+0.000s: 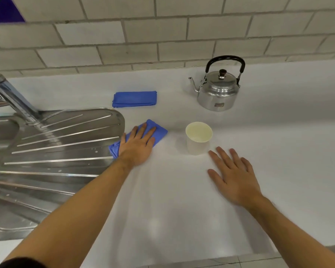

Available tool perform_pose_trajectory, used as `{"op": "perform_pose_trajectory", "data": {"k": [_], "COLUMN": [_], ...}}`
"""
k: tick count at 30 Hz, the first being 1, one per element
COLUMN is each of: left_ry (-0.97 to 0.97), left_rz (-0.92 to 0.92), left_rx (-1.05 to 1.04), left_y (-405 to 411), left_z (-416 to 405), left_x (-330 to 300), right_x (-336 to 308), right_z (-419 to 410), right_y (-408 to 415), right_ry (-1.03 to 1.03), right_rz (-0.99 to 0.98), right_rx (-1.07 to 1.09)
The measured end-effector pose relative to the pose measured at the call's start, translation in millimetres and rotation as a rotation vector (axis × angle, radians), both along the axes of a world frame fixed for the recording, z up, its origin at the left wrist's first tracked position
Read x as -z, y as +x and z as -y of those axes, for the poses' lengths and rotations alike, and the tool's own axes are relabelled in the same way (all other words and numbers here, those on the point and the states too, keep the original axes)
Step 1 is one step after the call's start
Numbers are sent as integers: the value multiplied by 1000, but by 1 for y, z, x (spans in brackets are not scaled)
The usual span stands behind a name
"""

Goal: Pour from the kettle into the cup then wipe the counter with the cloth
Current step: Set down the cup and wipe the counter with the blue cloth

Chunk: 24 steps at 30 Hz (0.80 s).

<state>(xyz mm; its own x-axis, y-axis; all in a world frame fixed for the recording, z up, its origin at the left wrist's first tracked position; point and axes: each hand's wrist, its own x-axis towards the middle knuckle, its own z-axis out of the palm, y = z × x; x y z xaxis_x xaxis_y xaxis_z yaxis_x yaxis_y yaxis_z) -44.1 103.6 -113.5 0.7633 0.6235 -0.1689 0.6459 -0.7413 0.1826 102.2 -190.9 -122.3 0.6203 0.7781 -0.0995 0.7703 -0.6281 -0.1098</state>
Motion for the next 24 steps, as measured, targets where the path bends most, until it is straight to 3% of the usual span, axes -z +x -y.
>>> {"op": "perform_pose_trajectory", "data": {"k": [4, 8, 15, 24], "left_ry": [1, 225, 105, 86], "left_rz": [-119, -56, 107, 99], "left_rx": [173, 369, 237, 13], "left_y": [-14, -38, -62, -103], "left_z": [-22, -31, 13, 141], "left_x": [-13, -14, 2, 9], "right_x": [0, 1, 2, 0], "right_z": [1, 1, 0, 1], "right_y": [0, 0, 0, 1], "right_ry": [10, 25, 43, 23], "right_rz": [10, 13, 18, -6], "right_rx": [1, 3, 7, -8]}}
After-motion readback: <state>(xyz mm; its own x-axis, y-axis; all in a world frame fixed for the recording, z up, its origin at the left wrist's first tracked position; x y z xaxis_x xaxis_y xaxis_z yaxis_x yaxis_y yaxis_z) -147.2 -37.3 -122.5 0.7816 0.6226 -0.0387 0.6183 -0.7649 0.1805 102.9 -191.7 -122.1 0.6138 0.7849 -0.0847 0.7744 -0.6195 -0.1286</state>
